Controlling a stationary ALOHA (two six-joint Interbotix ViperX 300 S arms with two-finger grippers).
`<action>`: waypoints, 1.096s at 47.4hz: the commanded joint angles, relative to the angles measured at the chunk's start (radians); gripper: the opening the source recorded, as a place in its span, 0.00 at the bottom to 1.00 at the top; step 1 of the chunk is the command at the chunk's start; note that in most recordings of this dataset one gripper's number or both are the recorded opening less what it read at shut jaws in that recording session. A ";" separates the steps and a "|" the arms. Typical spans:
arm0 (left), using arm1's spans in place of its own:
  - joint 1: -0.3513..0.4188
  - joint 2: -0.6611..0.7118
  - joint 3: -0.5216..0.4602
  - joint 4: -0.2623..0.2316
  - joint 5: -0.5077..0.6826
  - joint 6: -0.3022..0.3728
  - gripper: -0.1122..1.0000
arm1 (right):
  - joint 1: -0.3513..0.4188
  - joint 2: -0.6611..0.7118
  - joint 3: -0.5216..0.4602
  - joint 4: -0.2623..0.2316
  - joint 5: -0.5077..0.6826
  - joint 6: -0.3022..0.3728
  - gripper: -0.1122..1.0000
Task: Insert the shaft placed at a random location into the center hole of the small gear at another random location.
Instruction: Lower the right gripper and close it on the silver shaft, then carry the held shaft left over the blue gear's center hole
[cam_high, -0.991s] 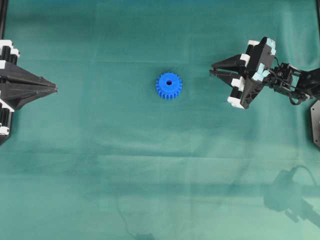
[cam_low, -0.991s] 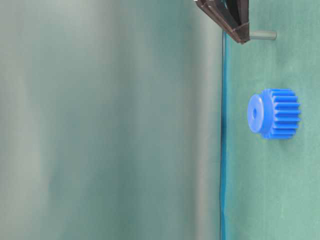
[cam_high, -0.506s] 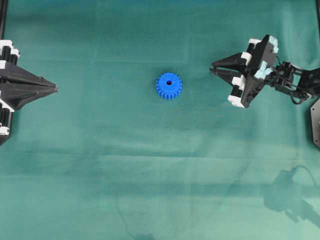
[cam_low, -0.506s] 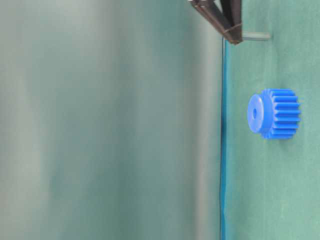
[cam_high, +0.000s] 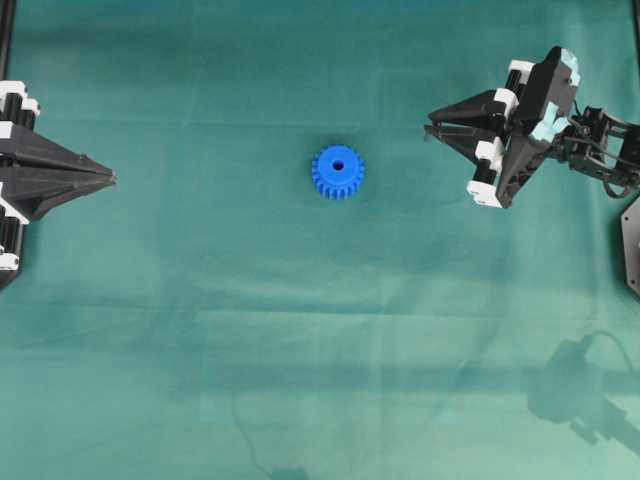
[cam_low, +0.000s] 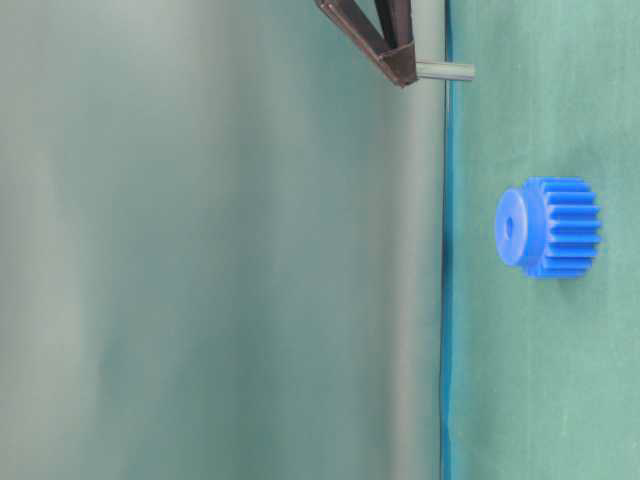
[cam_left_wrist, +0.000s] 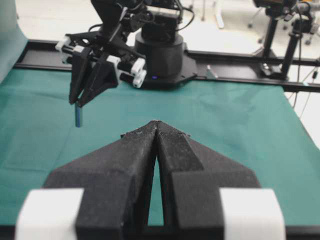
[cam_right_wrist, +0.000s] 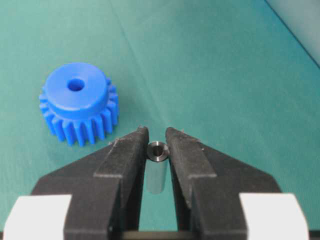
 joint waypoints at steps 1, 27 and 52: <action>0.000 0.005 -0.011 -0.002 -0.005 0.000 0.10 | 0.003 -0.003 -0.025 -0.002 -0.005 0.002 0.23; 0.000 0.005 -0.011 -0.002 0.003 -0.002 0.10 | 0.106 0.178 -0.256 -0.002 0.015 0.000 0.23; 0.000 0.005 -0.009 -0.002 0.009 -0.002 0.10 | 0.129 0.236 -0.351 -0.002 0.055 -0.002 0.23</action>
